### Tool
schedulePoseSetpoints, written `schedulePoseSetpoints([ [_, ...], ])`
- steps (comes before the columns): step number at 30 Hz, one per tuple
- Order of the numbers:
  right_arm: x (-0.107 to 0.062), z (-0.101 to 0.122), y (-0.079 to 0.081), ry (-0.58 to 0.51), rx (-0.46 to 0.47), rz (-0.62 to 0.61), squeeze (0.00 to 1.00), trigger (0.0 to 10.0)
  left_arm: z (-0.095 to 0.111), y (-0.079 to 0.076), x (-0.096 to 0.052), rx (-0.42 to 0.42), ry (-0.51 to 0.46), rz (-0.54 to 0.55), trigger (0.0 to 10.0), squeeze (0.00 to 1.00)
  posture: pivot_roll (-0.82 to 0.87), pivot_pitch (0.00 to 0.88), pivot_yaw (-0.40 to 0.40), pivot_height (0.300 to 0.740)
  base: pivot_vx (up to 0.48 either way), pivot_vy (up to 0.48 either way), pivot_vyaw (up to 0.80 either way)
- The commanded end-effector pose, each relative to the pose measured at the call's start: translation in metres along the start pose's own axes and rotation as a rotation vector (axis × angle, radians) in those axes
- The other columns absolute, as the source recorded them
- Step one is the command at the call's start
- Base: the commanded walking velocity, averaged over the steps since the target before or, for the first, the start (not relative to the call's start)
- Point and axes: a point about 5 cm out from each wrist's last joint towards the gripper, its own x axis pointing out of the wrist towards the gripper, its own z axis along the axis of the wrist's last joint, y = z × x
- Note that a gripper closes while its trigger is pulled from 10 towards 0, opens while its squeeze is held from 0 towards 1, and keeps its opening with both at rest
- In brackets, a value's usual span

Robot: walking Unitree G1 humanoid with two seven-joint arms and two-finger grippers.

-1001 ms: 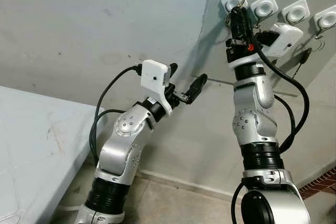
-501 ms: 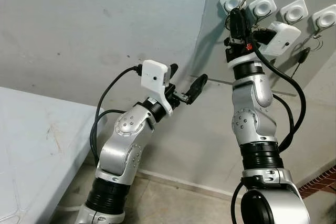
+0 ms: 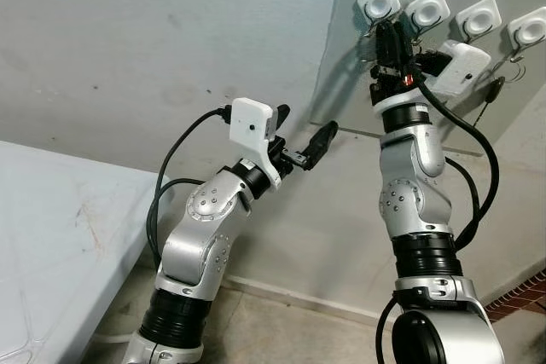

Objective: Hang keys on a hook

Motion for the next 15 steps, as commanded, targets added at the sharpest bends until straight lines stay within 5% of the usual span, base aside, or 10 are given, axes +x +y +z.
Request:
schedulePoseSetpoints([
  [1,0.0006,0.0027,0.001,-0.011,0.005,0.002,1.0,10.0,0.0065,-0.0044,0.0018,0.001,-0.02,-0.014,10.0,0.0,-0.02,0.017,-0.043,0.74,0.0,0.0,0.0],
  [14,-0.001,0.0021,0.0039,-0.013,0.007,0.033,1.0,10.0,0.0056,-0.003,0.0009,-0.003,-0.019,-0.005,10.0,0.0,-0.01,0.017,-0.045,0.74,0.0,0.0,0.0],
  [15,-0.0049,0.0003,0.0052,-0.01,0.006,0.058,0.2,10.0,0.0035,-0.0014,-0.0001,0.004,-0.014,0.006,10.0,0.0,-0.01,0.017,-0.045,0.74,0.0,0.0,0.0],
])
